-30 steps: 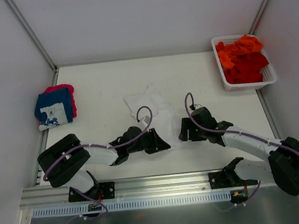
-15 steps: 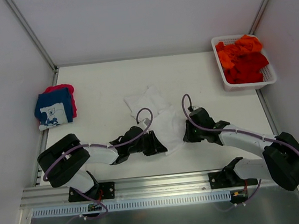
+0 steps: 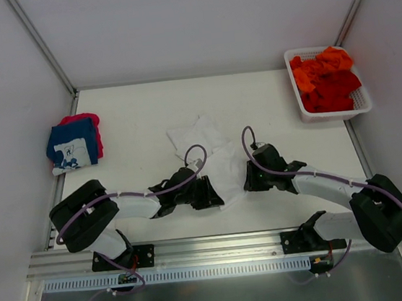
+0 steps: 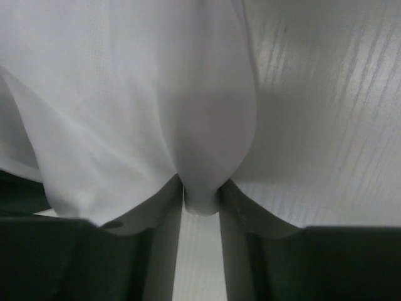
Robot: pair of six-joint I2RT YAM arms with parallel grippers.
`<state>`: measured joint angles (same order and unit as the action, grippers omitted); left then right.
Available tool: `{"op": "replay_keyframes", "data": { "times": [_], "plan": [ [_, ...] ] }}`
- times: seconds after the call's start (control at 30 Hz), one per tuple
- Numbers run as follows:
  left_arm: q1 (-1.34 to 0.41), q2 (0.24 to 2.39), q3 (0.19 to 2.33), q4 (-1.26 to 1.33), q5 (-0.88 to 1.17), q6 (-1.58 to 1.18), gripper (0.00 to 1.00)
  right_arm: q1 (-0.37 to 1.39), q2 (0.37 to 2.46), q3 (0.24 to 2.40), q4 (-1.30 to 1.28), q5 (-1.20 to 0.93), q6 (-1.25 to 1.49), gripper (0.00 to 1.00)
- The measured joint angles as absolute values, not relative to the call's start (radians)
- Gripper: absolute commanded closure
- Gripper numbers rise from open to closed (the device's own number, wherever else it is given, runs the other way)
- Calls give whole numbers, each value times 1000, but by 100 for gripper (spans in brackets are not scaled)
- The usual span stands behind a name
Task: Fold and stack the t-shirts
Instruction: Fold the tshirt
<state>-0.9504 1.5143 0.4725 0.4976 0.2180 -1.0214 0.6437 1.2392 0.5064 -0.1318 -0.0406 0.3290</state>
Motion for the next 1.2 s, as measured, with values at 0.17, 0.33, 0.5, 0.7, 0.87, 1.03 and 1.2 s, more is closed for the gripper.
{"op": "replay_keyframes", "data": {
  "times": [0.17,0.33,0.5,0.7,0.87,1.03,1.2],
  "plan": [
    [-977,1453,511,400,166,-1014,1,651,1238,518,-132,-50,325,43],
    [-1003,1364,519,273,74,-990,1,653,1236,522,-133,-44,321,41],
    [-1007,1358,516,190,38,-999,1,654,1236,522,-134,-43,321,41],
    [-1010,1378,487,287,48,-1051,2,654,1236,522,-134,-43,321,40],
    [-1037,1409,479,365,48,-1093,2,654,1236,523,-134,-43,321,39],
    [-1055,1445,480,426,50,-1127,2,654,1236,524,-133,-43,321,38],
    [-1074,1478,487,473,51,-1152,2,655,1236,524,-133,-42,321,38]
  ]
}}
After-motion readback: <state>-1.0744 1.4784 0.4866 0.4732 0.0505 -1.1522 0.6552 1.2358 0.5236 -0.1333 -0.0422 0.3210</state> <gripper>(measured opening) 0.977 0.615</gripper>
